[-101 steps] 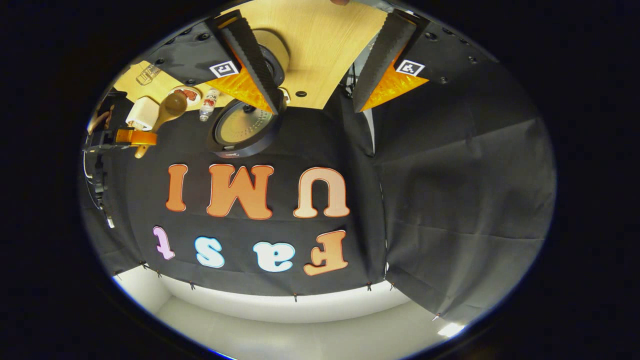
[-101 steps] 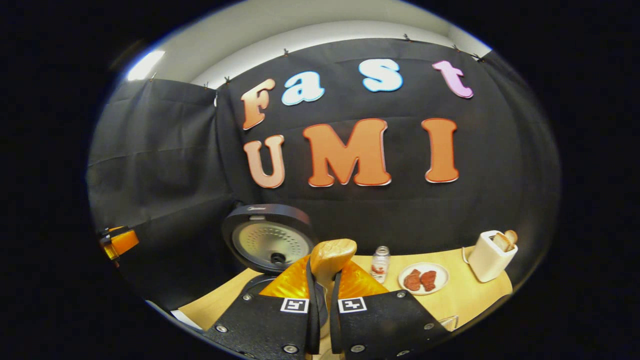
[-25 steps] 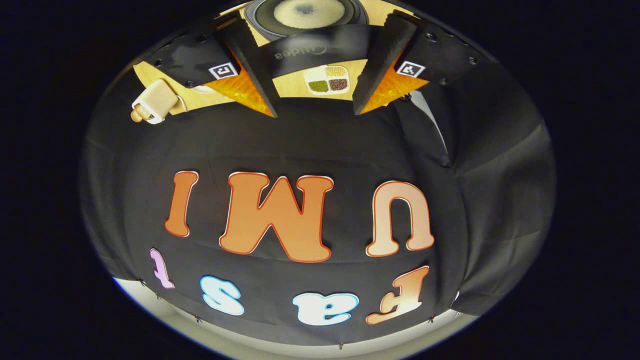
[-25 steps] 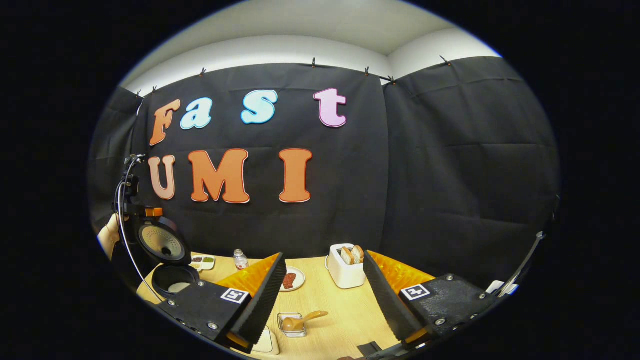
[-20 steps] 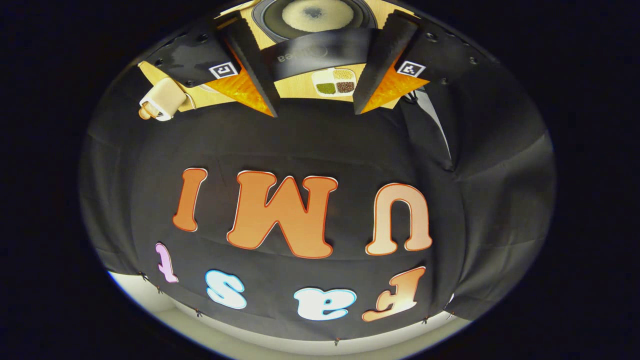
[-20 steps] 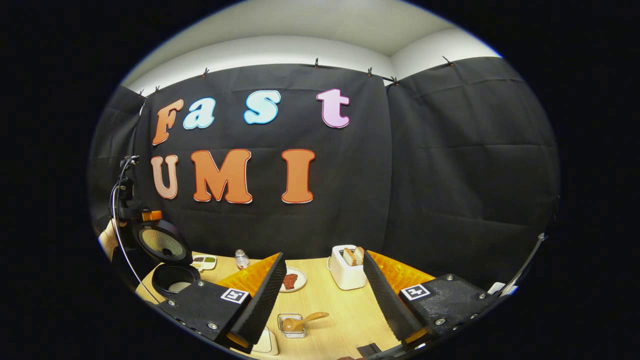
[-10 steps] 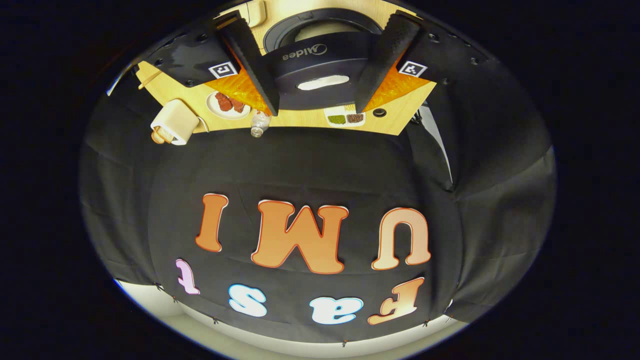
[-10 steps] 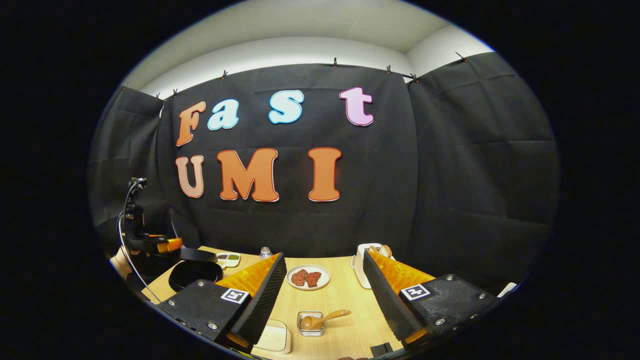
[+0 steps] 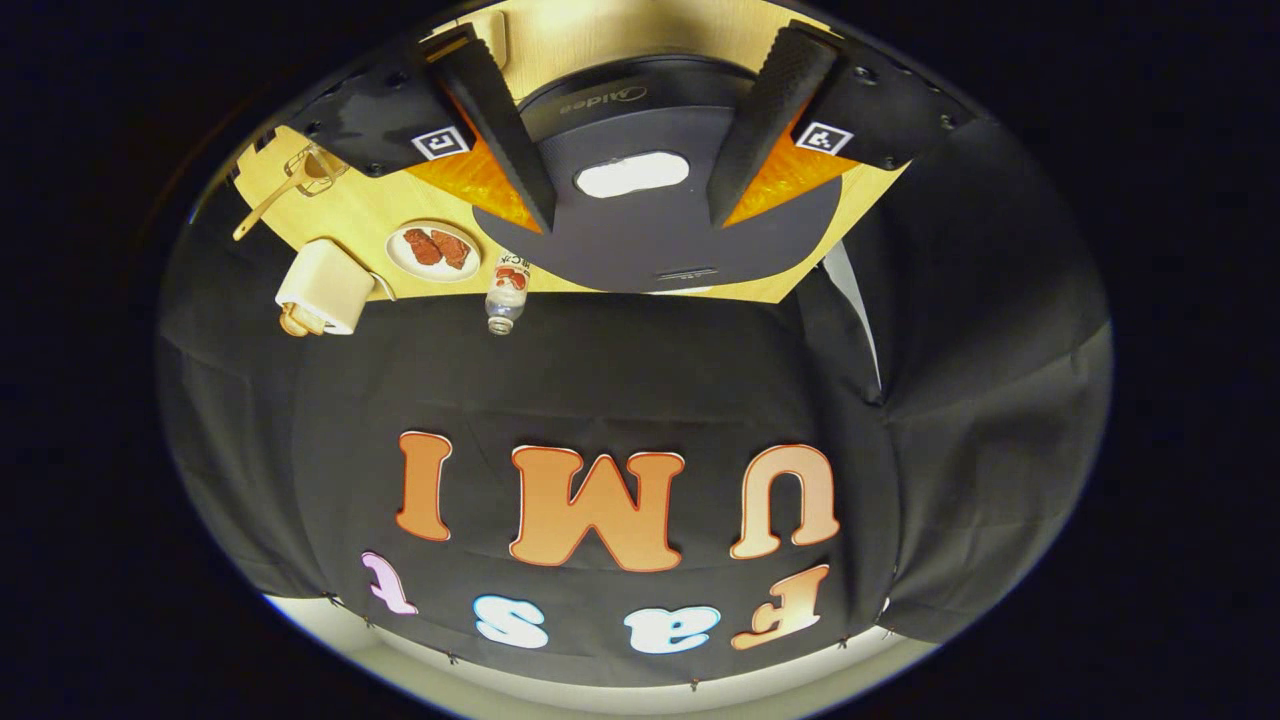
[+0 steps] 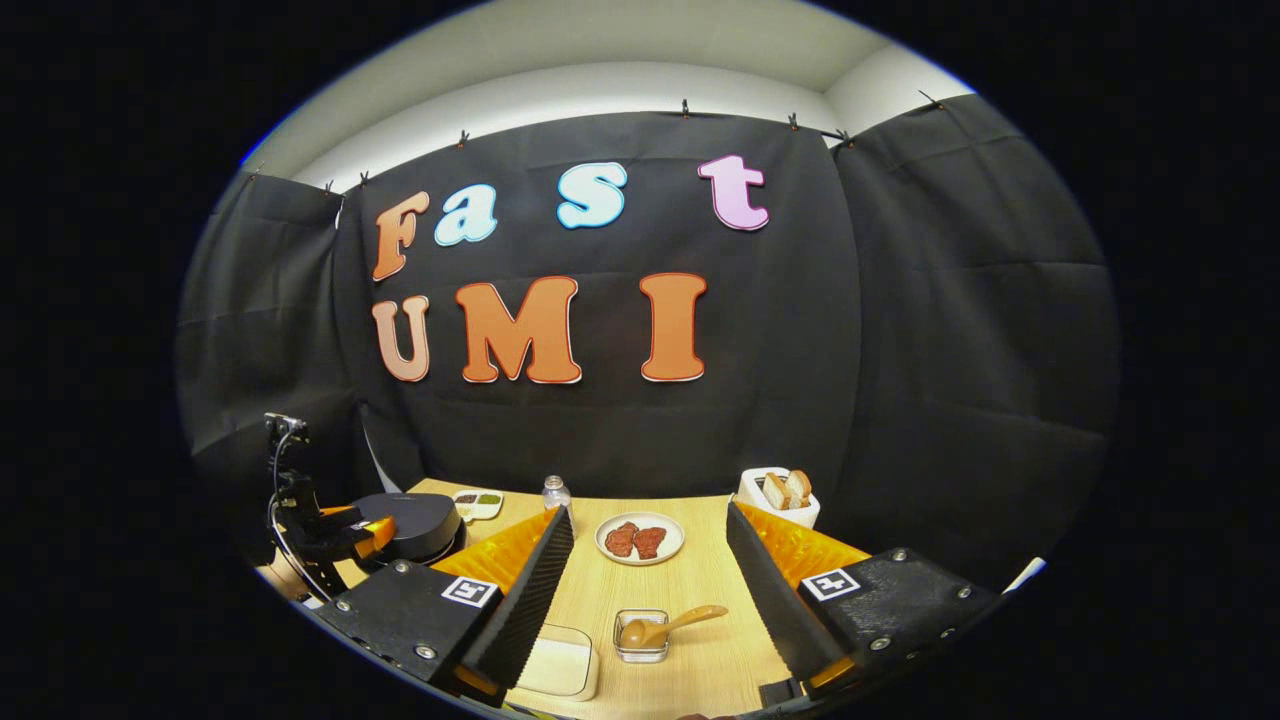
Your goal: Close the left gripper, press the button to open the rice cooker; take a wooden spoon from the chopstick holder with the right hand, scoop a spoonful of rice and pour it into the rice cooker, then put the wooden spoon back into the chopstick holder.
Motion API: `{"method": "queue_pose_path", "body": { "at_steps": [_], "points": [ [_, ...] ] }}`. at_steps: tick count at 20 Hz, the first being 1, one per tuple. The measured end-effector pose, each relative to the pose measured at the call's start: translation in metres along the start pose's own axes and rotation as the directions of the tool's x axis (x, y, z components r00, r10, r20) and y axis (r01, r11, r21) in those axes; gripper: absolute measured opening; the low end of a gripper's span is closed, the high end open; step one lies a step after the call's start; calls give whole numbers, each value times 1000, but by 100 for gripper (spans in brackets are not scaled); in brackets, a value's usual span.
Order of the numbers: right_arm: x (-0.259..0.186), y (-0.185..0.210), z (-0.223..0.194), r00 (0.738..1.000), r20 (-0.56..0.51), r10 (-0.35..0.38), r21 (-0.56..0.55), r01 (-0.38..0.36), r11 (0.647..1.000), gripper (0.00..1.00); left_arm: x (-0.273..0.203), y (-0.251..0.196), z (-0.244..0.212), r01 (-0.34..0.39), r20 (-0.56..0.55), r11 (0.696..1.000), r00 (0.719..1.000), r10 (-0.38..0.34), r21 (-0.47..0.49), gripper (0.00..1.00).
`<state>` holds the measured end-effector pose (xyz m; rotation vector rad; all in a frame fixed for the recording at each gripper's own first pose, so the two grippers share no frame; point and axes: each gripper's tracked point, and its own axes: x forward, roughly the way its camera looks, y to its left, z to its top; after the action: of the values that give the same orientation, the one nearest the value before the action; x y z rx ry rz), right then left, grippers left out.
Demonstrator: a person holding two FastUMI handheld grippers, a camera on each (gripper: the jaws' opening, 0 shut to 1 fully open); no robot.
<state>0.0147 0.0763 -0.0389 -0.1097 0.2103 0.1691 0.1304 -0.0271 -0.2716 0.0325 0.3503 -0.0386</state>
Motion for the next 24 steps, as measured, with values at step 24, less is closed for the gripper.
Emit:
{"method": "queue_pose_path", "body": {
  "at_steps": [24],
  "points": [
    [19,-28,-16,1000,-15,-23,29,23,999,95,-18,29,25,-109,-30,994,994,110,16,100]
  ]
}}
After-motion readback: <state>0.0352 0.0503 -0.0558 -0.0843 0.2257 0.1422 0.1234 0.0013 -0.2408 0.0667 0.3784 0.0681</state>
